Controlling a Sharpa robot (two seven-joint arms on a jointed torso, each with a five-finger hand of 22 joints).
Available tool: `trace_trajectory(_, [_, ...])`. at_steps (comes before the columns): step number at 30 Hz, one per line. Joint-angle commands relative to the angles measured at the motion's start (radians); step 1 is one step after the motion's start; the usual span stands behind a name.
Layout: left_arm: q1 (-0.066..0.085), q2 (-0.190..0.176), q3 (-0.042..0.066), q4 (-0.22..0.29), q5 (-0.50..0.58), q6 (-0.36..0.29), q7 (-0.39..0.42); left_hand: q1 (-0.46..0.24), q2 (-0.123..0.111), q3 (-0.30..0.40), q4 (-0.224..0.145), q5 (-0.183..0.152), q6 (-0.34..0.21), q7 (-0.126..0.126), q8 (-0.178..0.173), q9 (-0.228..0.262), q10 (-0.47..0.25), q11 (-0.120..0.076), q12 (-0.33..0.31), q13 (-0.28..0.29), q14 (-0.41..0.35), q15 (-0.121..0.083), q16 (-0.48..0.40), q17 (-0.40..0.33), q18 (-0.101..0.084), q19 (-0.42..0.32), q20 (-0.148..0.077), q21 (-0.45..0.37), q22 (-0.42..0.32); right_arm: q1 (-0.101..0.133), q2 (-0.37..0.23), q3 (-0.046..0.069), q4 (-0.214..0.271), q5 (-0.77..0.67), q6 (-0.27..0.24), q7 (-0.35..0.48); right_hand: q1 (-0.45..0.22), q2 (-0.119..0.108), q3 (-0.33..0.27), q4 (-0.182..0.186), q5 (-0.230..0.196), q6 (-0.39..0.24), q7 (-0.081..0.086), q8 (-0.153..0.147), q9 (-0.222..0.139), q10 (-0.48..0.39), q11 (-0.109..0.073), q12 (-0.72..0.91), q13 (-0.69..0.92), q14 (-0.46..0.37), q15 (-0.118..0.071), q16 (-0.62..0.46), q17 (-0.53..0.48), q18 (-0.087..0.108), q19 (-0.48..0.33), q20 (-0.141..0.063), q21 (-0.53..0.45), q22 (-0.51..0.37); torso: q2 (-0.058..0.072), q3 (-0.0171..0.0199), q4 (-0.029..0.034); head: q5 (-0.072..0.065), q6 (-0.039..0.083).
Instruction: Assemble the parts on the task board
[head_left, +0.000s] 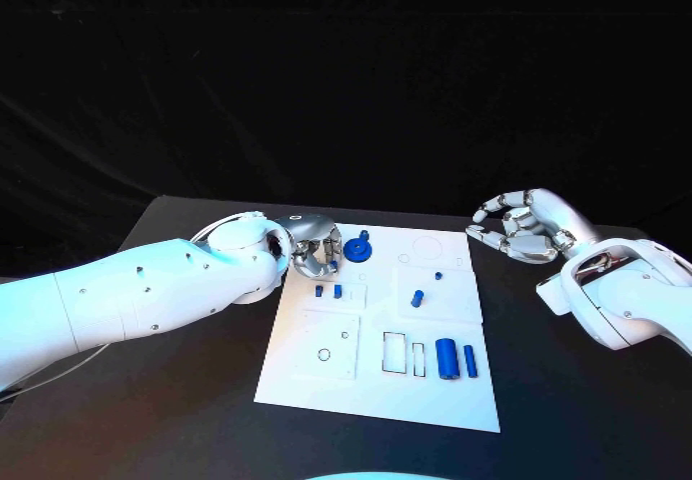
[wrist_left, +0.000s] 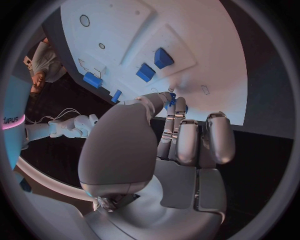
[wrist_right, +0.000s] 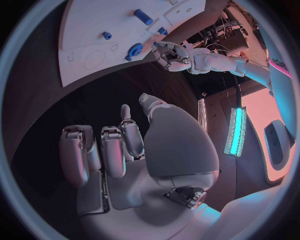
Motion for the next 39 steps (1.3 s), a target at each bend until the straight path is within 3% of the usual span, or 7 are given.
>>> trace_trajectory(1, [0.000, 0.005, 0.000, -0.001, 0.008, 0.029, -0.003, -0.009, 0.001, -0.001, -0.005, -0.006, 0.009, 0.000, -0.007, 0.001, 0.004, 0.000, -0.004, -0.001, -0.001, 0.001, 0.002, -0.001, -0.010, 0.007, 0.001, 0.002, -0.001, -0.001, 0.000, 0.000, 0.001, -0.012, -0.001, 0.007, 0.001, 0.002, 0.002, 0.000, 0.004, 0.001, 0.000, 0.000, 0.001, 0.004, -0.001, 0.003, 0.041, 0.074, -0.004, -0.003, 0.147, 0.017, 0.051, -0.006, -0.005, 0.201, 0.000, -0.0004, -0.0006, 0.000, 0.001])
trace_trajectory(39, [-0.002, 0.018, -0.002, -0.010, 0.030, 0.064, -0.010, -0.009, 0.002, -0.001, -0.007, -0.008, 0.012, -0.001, -0.009, 0.002, 0.010, 0.000, -0.010, -0.002, -0.004, 0.001, 0.000, -0.006, -0.009, 0.004, 0.001, -0.001, -0.004, -0.001, -0.001, 0.000, 0.003, -0.014, -0.002, 0.007, 0.001, 0.002, 0.002, 0.000, 0.004, 0.001, 0.000, 0.000, 0.001, 0.004, -0.001, 0.003, 0.041, 0.074, -0.004, -0.003, 0.147, 0.017, 0.051, -0.006, -0.005, 0.201, 0.000, -0.0012, 0.0008, 0.000, -0.002])
